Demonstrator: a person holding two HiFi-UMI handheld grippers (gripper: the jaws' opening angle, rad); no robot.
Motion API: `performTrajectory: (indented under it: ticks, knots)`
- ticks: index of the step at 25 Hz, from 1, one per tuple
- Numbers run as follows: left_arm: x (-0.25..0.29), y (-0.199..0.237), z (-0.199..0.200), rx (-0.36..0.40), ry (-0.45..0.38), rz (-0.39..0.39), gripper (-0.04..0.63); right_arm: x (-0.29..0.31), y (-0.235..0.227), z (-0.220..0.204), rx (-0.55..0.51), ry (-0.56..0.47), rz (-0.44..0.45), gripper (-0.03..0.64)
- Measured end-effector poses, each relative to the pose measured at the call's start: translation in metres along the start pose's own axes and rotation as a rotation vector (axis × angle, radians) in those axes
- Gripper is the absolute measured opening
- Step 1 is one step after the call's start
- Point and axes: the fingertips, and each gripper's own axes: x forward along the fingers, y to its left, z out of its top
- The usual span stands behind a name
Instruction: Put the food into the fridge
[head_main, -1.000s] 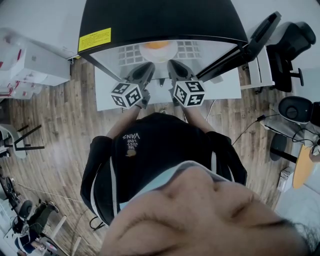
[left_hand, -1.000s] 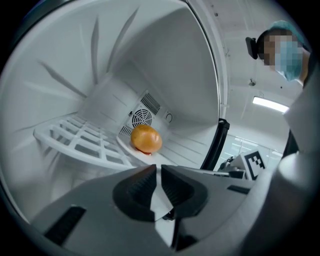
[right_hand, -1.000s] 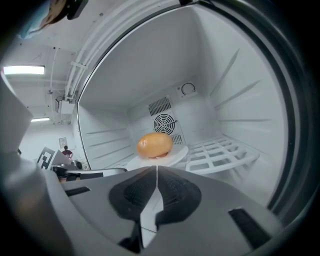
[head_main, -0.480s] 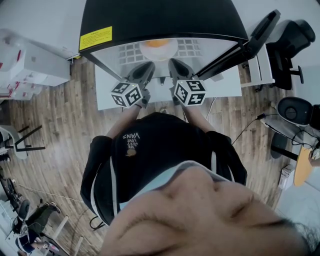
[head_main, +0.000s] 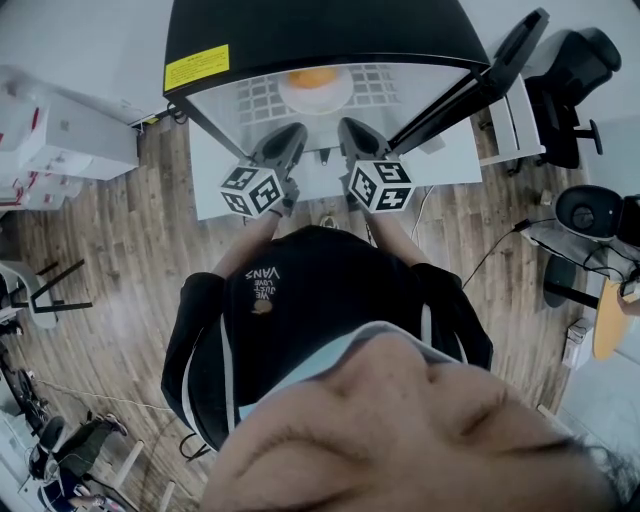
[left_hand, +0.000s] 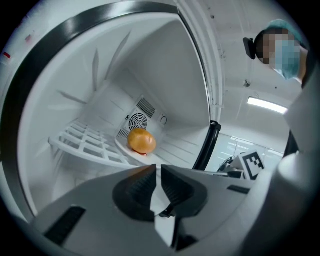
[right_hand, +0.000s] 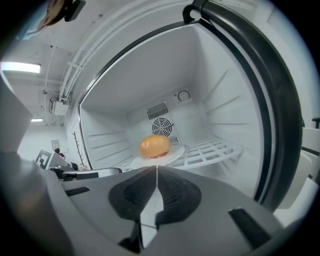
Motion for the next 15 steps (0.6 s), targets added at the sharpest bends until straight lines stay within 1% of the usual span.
performTrajectory:
  ticks: [15]
  knots:
    - [-0.028,-0.016,-0.005,0.007,0.024,-0.058,0.040,-0.030,0.021,-0.003,0.003,-0.043,-0.063,0.020]
